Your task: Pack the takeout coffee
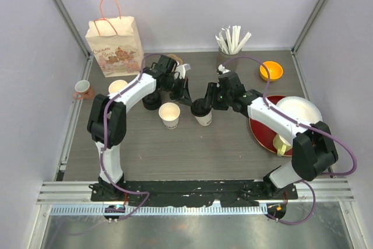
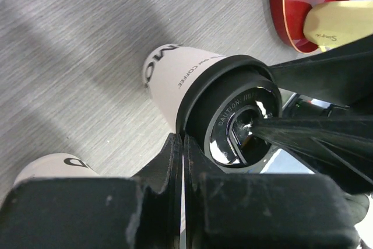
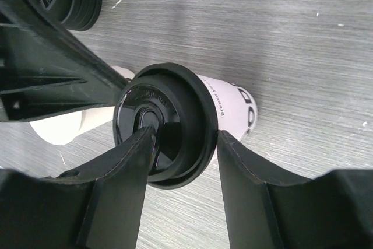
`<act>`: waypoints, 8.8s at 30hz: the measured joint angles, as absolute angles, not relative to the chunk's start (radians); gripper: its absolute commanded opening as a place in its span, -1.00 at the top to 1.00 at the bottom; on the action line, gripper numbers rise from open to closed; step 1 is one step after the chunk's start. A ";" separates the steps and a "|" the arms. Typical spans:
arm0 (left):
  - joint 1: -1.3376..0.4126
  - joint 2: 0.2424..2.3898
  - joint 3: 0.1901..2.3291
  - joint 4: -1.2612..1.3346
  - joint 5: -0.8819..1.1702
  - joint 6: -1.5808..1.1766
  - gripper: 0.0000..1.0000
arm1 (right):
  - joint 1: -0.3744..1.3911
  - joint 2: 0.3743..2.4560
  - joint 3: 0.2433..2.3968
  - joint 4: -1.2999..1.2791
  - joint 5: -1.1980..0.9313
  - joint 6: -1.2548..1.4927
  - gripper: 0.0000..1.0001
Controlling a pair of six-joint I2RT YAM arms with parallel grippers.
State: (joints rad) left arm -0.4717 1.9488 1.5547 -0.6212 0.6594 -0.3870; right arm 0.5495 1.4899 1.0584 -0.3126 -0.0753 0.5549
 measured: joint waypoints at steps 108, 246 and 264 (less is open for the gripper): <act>-0.453 1.970 1.434 -0.394 0.840 -0.660 1.00 | 0.634 1.341 0.712 0.196 0.026 0.045 -0.15; -0.450 2.041 1.464 -0.244 0.920 -0.722 0.53 | 0.698 1.279 0.541 0.427 0.205 0.171 0.26; -0.436 2.037 1.456 -0.321 0.962 -0.726 0.62 | 0.698 1.288 0.546 0.436 0.200 0.176 0.28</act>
